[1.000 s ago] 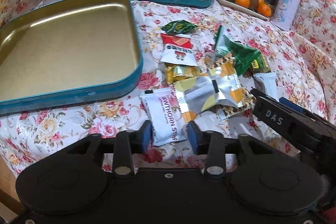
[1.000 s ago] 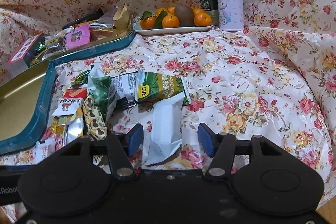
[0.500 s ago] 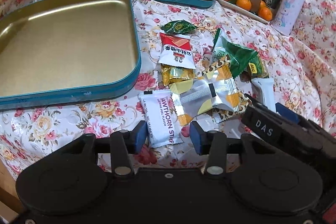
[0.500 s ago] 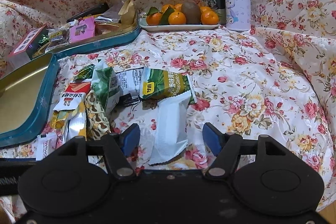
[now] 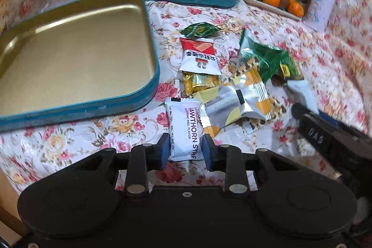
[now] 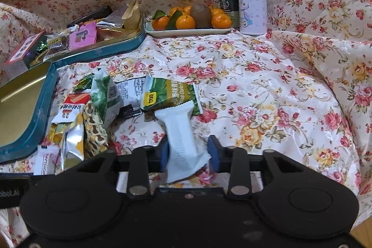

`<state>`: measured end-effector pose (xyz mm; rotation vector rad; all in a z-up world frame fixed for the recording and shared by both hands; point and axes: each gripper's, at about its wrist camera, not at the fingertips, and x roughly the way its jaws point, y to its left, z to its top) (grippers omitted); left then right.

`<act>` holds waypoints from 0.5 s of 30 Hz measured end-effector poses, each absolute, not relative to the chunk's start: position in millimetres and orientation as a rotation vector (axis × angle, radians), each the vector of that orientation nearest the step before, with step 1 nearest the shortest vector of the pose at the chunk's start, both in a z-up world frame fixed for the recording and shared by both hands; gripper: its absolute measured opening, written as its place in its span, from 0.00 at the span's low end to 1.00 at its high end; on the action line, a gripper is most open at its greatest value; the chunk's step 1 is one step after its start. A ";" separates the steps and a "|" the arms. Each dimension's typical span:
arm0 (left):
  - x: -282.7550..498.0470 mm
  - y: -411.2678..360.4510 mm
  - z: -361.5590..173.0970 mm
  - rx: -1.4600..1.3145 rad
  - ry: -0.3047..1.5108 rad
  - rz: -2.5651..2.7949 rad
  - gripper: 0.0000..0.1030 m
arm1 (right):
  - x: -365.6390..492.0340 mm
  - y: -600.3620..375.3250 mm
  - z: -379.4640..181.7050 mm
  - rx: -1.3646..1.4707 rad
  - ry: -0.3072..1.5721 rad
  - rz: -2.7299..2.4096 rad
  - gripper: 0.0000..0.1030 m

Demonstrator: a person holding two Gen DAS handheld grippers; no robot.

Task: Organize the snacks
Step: 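Grasp the white bar with the right tool while the left tool grasps the hawthorn strip, then carry both held snack bars over the gold tin tray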

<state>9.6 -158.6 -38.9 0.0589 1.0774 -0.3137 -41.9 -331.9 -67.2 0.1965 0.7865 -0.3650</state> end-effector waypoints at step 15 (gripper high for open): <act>-15.7 -174.8 -16.6 0.228 0.917 -0.395 0.31 | -69.8 -354.0 2.8 0.310 0.742 -0.445 0.22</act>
